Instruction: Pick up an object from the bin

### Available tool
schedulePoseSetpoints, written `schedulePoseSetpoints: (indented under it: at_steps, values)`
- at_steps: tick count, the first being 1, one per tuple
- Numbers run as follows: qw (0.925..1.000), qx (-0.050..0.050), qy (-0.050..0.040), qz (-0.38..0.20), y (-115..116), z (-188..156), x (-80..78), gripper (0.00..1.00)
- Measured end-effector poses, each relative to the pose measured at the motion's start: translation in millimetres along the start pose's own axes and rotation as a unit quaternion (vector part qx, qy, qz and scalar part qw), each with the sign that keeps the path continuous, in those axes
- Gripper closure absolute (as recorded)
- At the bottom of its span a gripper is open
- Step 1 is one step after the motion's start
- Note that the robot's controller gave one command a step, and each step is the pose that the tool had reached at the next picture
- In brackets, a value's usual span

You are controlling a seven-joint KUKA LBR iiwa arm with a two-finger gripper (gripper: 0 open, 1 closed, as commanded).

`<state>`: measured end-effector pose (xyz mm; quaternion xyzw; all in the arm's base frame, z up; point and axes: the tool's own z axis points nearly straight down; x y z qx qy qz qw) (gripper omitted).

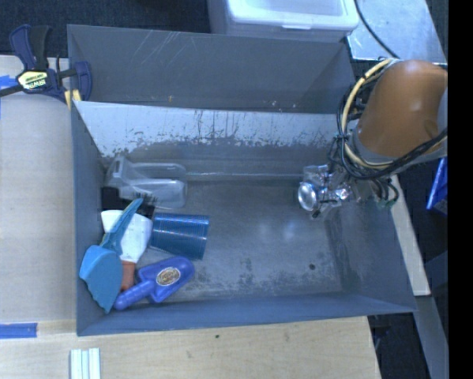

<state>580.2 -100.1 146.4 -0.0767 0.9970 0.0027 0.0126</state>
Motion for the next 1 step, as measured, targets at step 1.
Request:
schedulePoseSetpoints:
  at_steps: [1]
  values:
    - [1.0000,0.000,0.0011,-0.001,-5.9,-99.6,-8.0,1.00]
